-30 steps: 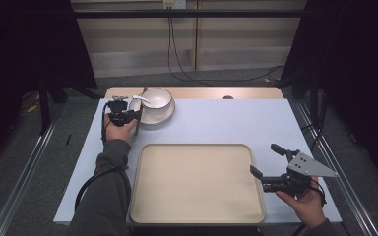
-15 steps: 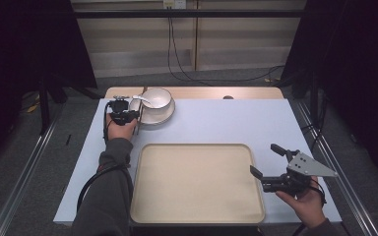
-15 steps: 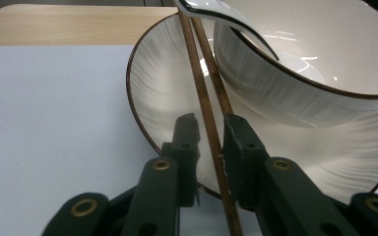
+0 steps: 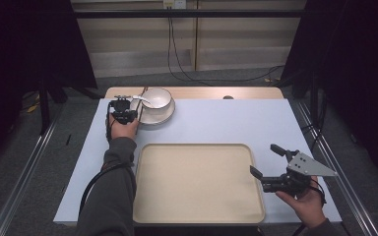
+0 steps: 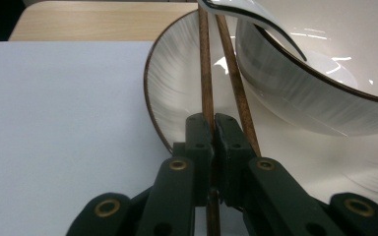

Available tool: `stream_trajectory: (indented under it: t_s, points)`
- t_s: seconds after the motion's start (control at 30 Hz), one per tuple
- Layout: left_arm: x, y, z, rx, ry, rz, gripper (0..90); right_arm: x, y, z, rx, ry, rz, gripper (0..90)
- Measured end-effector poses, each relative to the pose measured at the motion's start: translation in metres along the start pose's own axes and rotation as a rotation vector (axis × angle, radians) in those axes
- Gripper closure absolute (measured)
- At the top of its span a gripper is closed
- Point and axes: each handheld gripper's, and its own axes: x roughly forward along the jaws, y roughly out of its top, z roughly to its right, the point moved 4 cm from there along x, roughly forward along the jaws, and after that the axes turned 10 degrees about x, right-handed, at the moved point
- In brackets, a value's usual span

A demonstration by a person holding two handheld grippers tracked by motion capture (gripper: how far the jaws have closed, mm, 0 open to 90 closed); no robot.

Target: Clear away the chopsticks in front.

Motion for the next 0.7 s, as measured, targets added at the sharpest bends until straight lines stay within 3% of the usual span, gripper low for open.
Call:
stream_trajectory:
  t_s: [0.33, 0.37, 0.43, 0.7]
  points:
    - [-0.021, -0.003, -0.005, -0.066, 0.014, 0.002, 85.7, 0.000, -0.001, 0.001, -0.004, -0.002, -0.004, 3.6]
    - [-0.026, -0.006, -0.006, -0.093, 0.013, 0.012, 85.7, 0.000, -0.001, 0.001, -0.003, -0.005, -0.005, 3.5]
    - [-0.029, -0.008, -0.006, -0.093, 0.010, 0.011, 85.7, 0.000, -0.001, 0.001, -0.006, -0.004, -0.007, 3.4]
    - [-0.056, -0.026, -0.008, -0.182, -0.011, 0.040, 85.6, 0.001, -0.001, 0.001, -0.011, -0.010, -0.004, 2.9]
